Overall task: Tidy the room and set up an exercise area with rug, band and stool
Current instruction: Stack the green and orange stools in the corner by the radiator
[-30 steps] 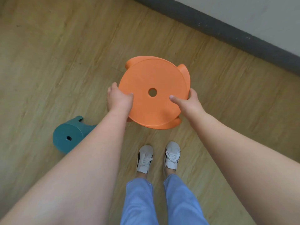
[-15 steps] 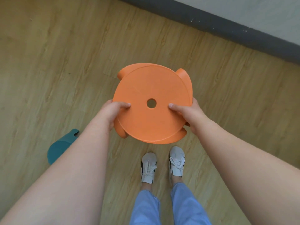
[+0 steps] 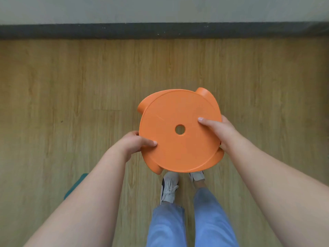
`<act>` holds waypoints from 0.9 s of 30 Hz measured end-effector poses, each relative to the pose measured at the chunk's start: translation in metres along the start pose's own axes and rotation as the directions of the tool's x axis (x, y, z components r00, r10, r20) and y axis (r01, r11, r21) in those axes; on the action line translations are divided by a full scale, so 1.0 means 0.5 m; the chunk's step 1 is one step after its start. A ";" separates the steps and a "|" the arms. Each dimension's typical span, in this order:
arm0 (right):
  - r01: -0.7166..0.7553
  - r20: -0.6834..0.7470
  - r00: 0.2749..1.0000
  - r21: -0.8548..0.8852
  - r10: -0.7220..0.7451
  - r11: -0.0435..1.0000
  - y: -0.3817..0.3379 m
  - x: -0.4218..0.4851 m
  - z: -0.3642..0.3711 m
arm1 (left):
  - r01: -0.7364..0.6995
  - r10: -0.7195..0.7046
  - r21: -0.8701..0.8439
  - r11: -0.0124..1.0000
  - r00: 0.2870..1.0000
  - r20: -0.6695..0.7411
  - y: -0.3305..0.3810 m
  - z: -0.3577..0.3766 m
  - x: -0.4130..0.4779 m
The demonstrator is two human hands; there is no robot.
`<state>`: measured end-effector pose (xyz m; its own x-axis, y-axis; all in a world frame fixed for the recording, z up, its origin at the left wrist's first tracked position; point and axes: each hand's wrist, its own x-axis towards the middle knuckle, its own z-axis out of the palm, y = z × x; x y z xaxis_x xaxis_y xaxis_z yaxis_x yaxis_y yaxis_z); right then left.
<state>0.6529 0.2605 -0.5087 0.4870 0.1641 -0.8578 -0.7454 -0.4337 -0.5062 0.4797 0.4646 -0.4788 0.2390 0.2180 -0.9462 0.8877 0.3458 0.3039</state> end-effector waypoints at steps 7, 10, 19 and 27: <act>0.033 -0.204 0.978 0.339 0.039 0.940 0.101 -0.123 -0.165 | -0.124 0.094 0.248 0.961 0.987 0.130 0.057 0.144 -0.046; 0.068 -0.285 0.956 0.458 0.074 0.886 0.161 -0.201 -0.231 | -0.175 0.110 0.367 0.914 0.975 0.192 0.073 0.230 -0.079; 0.133 -0.461 0.847 0.668 0.267 0.732 0.419 -0.394 -0.429 | -0.277 0.066 0.665 0.693 0.944 0.324 -0.001 0.537 -0.193; 0.224 -0.498 0.777 0.791 0.385 0.570 0.721 -0.599 -0.561 | -0.374 0.029 0.780 0.502 0.908 0.417 -0.215 0.811 -0.338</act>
<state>0.3660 -0.1937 -0.4092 0.3184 -0.4801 -0.8174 -0.6755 0.4900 -0.5510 0.5033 0.0202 -0.3964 0.4066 -0.1728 -0.8971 0.6632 -0.6196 0.4199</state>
